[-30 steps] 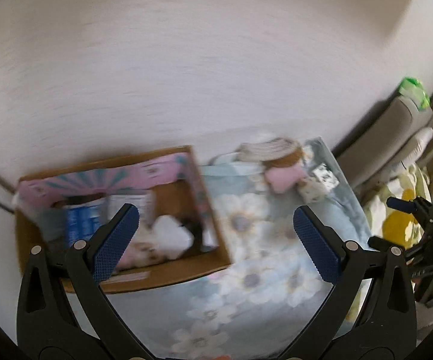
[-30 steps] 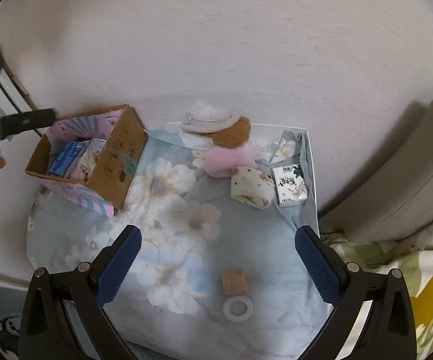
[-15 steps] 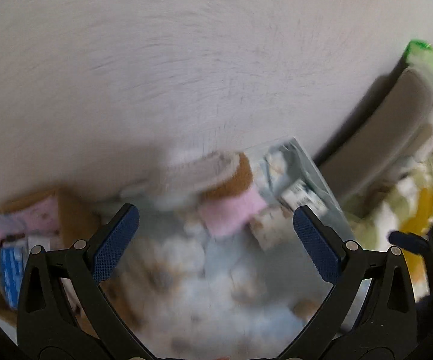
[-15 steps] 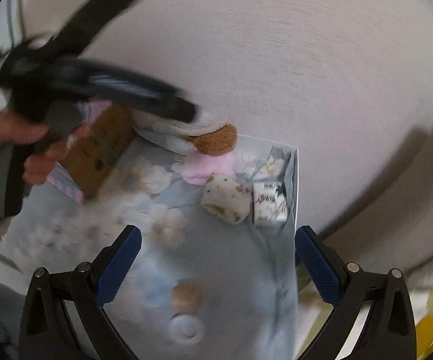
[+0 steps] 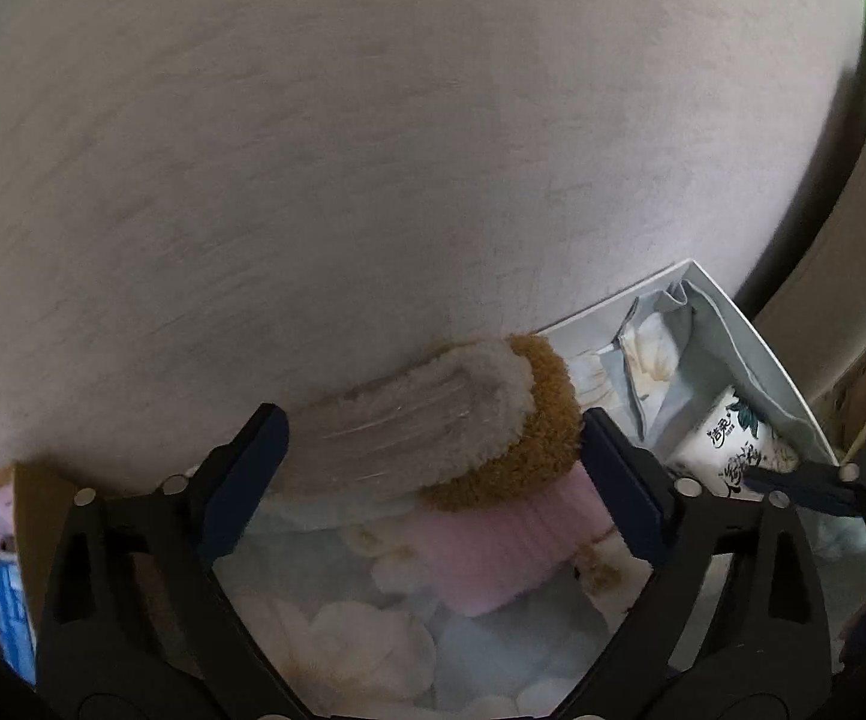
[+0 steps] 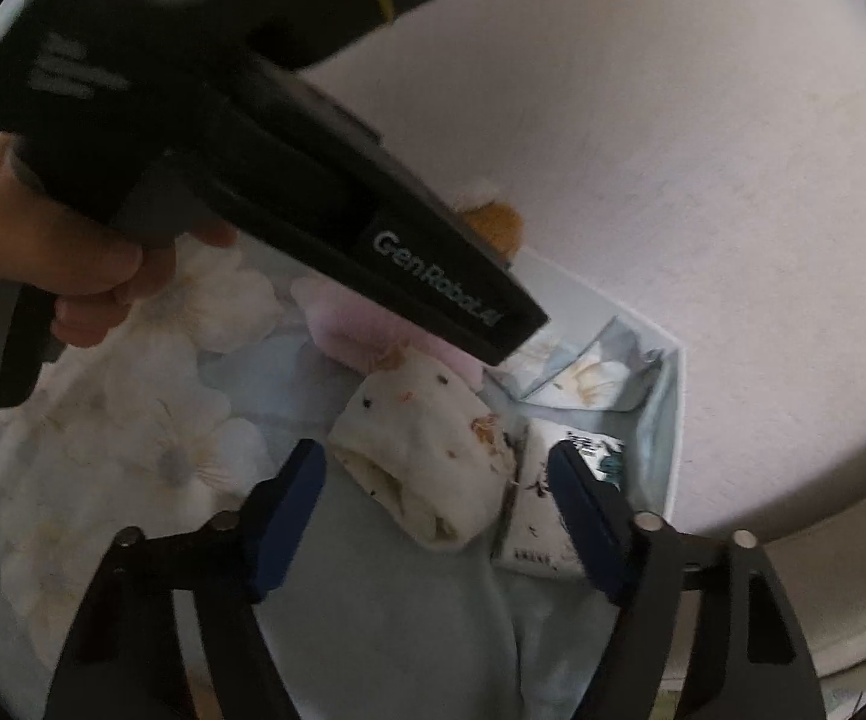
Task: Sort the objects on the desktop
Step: 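Grasp the brown fuzzy slipper with the left gripper while the right grasps the white floral pouch, then carry the brown slipper and white pouch into the cardboard box and release both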
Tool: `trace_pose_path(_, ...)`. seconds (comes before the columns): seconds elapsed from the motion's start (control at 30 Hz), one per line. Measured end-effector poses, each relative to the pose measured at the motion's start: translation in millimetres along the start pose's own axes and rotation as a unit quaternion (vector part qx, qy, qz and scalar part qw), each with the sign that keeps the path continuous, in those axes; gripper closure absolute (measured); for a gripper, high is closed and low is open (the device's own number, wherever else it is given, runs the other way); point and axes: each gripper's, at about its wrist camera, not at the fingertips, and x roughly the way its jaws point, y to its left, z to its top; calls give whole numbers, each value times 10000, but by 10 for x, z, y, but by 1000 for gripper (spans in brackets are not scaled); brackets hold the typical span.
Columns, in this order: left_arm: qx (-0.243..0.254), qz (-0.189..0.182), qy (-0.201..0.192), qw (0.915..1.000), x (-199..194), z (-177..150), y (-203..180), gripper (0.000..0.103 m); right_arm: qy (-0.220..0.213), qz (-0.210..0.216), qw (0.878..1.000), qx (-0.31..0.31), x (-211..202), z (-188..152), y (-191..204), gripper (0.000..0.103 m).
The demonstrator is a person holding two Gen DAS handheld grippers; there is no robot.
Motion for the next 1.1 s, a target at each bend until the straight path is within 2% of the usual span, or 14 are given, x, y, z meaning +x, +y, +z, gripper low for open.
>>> trace_pose_path(0.07, 88, 21, -72, 9999, 7, -6, -40, 18, 35, 93, 9999, -31, 69, -4, -17, 48)
trace_pose_path(0.1, 123, 17, -95, 9999, 8, -9, -55, 19, 24, 99, 9999, -44, 80, -4, -19, 50)
trace_pose_path(0.13, 162, -20, -123, 9998, 2, -16, -70, 28, -1, 72, 9999, -75, 80, -2, -17, 59)
trace_pose_path(0.17, 161, -137, -98, 9997, 6, -23, -74, 48, 29, 96, 9999, -75, 89, 2, -20, 64)
trace_pose_path(0.37, -103, -389, -18, 9992, -35, -75, 24, 59, -88, 153, 9998, 110, 7, 8, -118, 72)
trace_pose_path(0.6, -370, -628, 26, 9973, -294, -73, 161, 64, -123, 108, 9994, 306, -226, 41, -190, 73)
trace_pose_path(0.87, -588, -1064, 192, 9924, -869, -162, 273, 65, 33, 433, 9944, 967, -661, 110, -329, 73)
trace_pose_path(1.1, -749, -1353, 342, 9874, -1289, -34, 667, 65, 264, 732, 9880, 1338, -1006, 312, -173, 73)
